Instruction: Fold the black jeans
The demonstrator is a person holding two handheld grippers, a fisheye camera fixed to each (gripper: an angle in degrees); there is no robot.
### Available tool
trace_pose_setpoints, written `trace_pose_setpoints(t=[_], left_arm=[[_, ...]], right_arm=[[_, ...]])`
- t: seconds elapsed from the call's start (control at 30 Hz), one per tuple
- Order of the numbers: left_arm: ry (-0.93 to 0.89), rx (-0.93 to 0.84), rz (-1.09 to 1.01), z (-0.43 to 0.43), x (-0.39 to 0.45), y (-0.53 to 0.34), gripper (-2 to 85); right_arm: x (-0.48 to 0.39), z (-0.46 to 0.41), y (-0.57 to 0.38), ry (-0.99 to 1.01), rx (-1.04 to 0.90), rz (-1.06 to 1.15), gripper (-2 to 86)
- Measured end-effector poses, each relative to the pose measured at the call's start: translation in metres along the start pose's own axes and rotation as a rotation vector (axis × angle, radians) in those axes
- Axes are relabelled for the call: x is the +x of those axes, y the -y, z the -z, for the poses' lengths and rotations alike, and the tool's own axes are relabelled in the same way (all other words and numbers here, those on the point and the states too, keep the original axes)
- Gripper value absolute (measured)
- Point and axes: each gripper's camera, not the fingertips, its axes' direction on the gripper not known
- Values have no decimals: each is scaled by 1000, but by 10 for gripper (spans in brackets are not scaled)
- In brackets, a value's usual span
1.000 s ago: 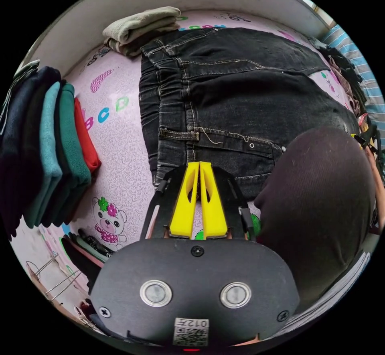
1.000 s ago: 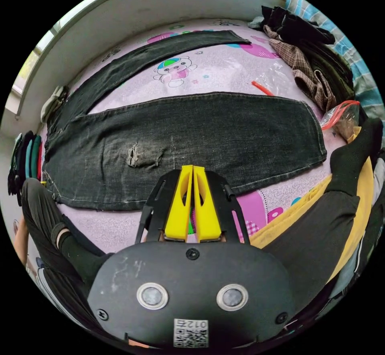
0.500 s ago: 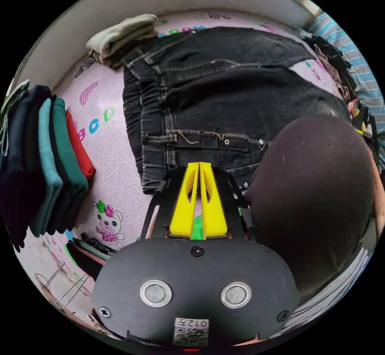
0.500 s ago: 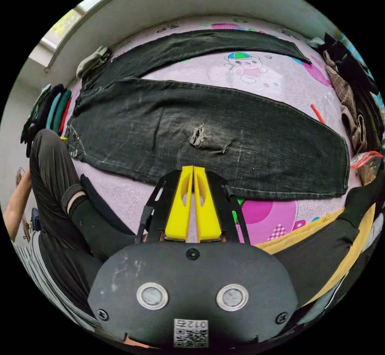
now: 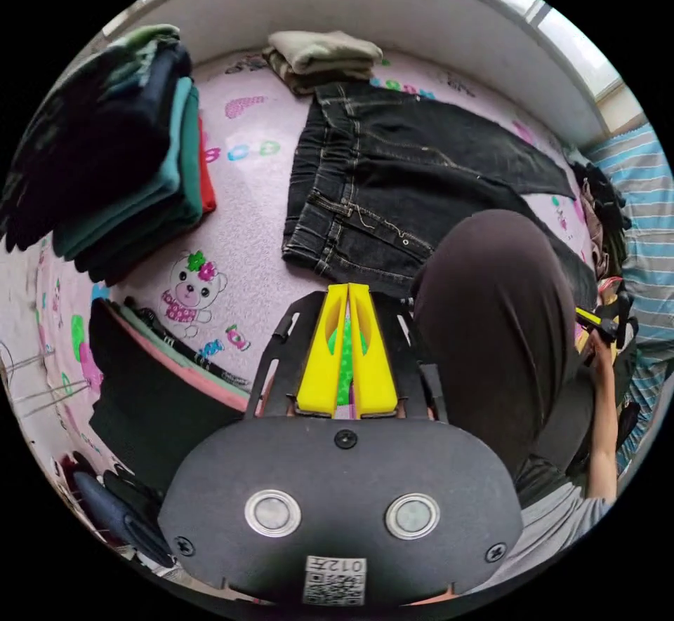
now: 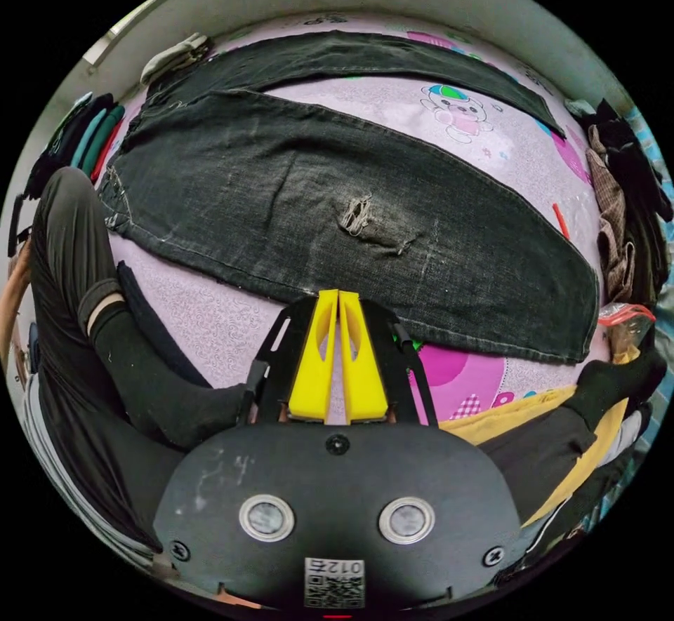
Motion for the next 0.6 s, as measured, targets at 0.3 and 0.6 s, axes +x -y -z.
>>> trace_pose_setpoints(t=[0.3, 0.6], left_arm=[[56, 317, -65, 115, 23, 37, 6], [-44, -75, -518, -18, 89, 137, 7]], right_arm=[[-6, -19, 17, -35, -64, 226, -7], [-7, -35, 21, -158, -11, 56, -7]])
